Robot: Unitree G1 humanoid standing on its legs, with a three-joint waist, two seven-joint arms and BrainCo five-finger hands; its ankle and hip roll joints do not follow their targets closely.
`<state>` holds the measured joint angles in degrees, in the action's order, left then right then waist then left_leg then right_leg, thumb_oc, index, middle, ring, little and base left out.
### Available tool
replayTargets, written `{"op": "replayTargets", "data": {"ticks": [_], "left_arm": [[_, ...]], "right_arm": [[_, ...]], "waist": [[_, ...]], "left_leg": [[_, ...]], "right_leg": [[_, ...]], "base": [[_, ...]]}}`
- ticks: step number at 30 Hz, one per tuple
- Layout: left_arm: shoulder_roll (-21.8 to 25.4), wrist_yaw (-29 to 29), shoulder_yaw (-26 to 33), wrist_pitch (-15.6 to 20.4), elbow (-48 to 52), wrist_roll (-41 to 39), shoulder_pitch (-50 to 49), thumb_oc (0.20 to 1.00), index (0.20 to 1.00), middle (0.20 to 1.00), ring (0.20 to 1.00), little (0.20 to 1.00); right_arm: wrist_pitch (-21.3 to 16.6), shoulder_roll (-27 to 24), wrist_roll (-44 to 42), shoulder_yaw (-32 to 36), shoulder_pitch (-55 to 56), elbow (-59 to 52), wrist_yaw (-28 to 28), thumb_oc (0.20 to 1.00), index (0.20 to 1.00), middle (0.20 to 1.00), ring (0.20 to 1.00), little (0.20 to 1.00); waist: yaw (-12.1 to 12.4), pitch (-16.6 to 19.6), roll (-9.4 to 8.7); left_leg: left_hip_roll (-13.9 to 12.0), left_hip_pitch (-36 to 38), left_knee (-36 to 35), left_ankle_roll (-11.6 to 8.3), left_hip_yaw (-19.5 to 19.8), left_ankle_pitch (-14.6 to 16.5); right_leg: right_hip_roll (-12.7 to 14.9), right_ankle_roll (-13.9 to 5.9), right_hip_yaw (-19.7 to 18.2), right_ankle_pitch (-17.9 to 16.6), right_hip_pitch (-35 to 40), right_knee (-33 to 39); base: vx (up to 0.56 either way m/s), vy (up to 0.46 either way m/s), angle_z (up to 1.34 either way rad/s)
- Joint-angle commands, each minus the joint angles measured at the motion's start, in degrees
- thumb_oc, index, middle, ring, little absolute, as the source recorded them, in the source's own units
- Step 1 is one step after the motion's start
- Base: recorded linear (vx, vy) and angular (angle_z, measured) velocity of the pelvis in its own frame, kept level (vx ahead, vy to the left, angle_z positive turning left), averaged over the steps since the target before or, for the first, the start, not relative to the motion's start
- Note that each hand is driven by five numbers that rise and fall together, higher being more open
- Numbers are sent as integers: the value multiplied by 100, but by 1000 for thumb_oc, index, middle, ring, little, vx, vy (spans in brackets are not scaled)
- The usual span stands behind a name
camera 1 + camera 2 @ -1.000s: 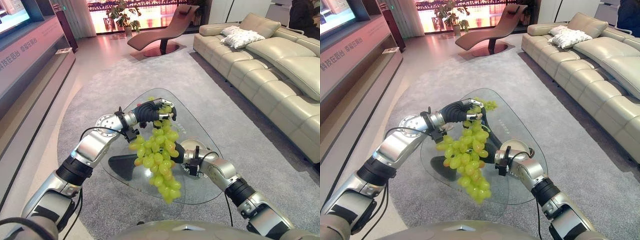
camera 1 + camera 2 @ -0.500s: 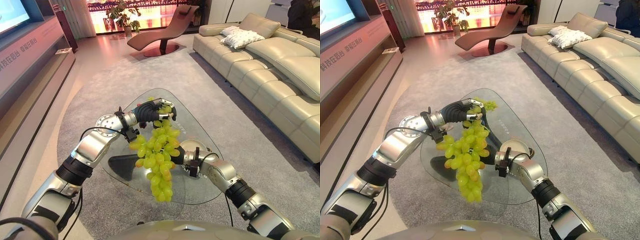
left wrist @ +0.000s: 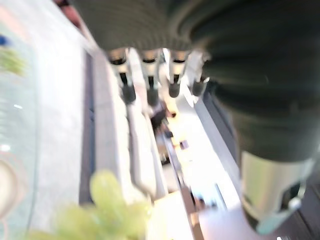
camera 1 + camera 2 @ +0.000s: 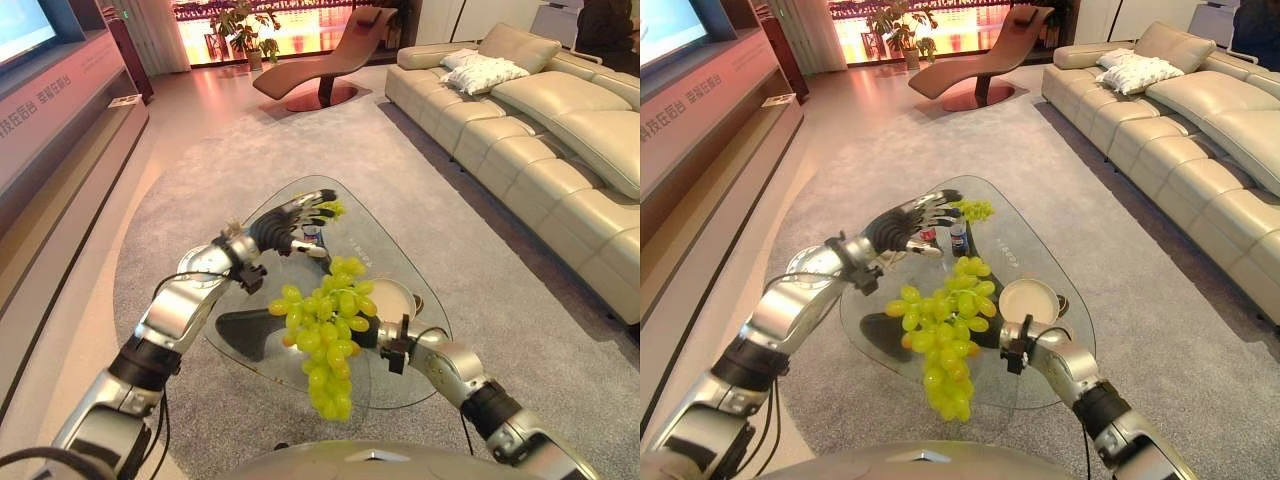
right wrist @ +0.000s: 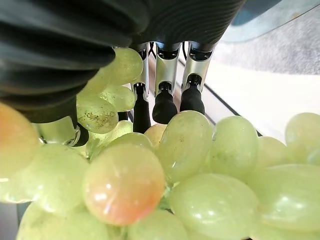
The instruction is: Pick up fruits into the plate
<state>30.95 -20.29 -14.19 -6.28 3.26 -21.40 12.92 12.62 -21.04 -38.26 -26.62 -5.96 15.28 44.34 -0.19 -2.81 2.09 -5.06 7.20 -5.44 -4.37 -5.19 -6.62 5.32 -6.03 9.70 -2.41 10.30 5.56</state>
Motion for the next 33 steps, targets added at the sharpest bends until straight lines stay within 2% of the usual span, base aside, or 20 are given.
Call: {"op": "replayTargets", "data": {"ticks": [1, 4, 8, 12, 13, 16, 18, 20, 25, 28, 33], "left_arm": [[84, 276, 584, 488, -389, -167, -101, 1000, 1000, 1000, 1000, 1000], [41, 324, 903, 648, -661, -139, -626, 1000, 1000, 1000, 1000, 1000], [-46, 446, 1238, 610, -1043, -200, -1085, 1000, 1000, 1000, 1000, 1000], [-135, 635, 1337, 456, -1770, -166, -1379, 1000, 1000, 1000, 1000, 1000], [-204, 761, 1280, 585, -2263, -43, -1424, 1000, 1000, 1000, 1000, 1000], [-337, 954, 1162, 613, -3051, -177, -1402, 1000, 1000, 1000, 1000, 1000], [-465, 1217, 997, 740, -3849, -235, -1359, 1000, 1000, 1000, 1000, 1000], [-632, 1439, 820, 840, -4908, -290, -1087, 1000, 1000, 1000, 1000, 1000], [-798, 1727, 472, 862, -6396, -188, -653, 1000, 1000, 1000, 1000, 1000], [-920, 1859, 234, 1031, -7063, -123, -466, 1000, 1000, 1000, 1000, 1000], [-968, 1901, 61, 1140, -7128, -212, -221, 1000, 1000, 1000, 1000, 1000]], "right_arm": [[-479, 145, -494, 664, -119, -538, 341, 200, 200, 200, 200, 200], [-484, 64, -602, 1058, 139, -527, 335, 200, 200, 200, 200, 200], [-653, 2, -558, 1535, 346, -335, 252, 200, 200, 200, 200, 200], [-944, -133, -539, 1977, 408, -113, -210, 200, 200, 200, 200, 200], [-1056, -216, -570, 2093, 343, -17, -460, 200, 200, 200, 200, 200], [-1213, -369, -616, 2230, 198, 100, -897, 200, 200, 200, 200, 200], [-1453, -527, -577, 2310, 13, 301, -1250, 200, 200, 200, 200, 200], [-1750, -785, -576, 2281, -488, 671, -1755, 200, 200, 200, 200, 200], [-1935, -1221, -446, 2157, -1575, 1362, -2489, 200, 200, 200, 200, 200], [-2000, -1615, -488, 2130, -2267, 1839, -2740, 200, 200, 200, 200, 200], [-1928, -1972, -477, 2026, -2974, 2185, -2958, 200, 200, 200, 200, 200]], "waist": [[80, -302, -269], [88, -350, -278], [96, -418, -304], [105, -534, -331], [107, -605, -334], [103, -741, -332], [105, -903, -320], [104, -1214, -311], [69, -1780, -258], [71, -2187, -162], [70, -2559, -42]], "left_leg": [[301, 392, 44, 218, 0, 784], [288, 386, 44, 217, -8, 784], [265, 380, 44, 204, -11, 781], [249, 352, 44, 188, -14, 772], [248, 301, 44, 186, -4, 754], [236, 158, 75, 184, -7, 733], [223, -24, 102, 185, -14, 705], [220, -295, 125, 197, -12, 651], [201, -781, 180, 196, -8, 510], [207, -1138, 259, 170, 43, 422], [269, -1560, 460, 151, 127, 366]], "right_leg": [[-11, 44, 109, 119, 84, -99], [-13, 56, 125, 121, 80, -103], [-14, 65, 162, 122, 81, -109], [-23, 64, 193, 129, 40, -144], [-32, 66, 182, 126, -24, -174], [-41, 72, 158, 142, -202, -273], [-48, 70, 130, 138, -410, -355], [-76, 87, 78, 131, -696, -447], [-135, 154, 28, 126, -1216, -669], [-163, 197, 85, 135, -1599, -856], [-185, 230, 182, 156, -2021, -1081]], "base": [[0, 0, 0], [0, 0, 0], [39, -28, 4], [17, -53, 3], [-55, -67, 1], [-84, -60, 1], [-225, -96, 2], [-301, -108, 3], [-201, -81, 0], [-200, -56, 2], [-122, -40, 4]]}}
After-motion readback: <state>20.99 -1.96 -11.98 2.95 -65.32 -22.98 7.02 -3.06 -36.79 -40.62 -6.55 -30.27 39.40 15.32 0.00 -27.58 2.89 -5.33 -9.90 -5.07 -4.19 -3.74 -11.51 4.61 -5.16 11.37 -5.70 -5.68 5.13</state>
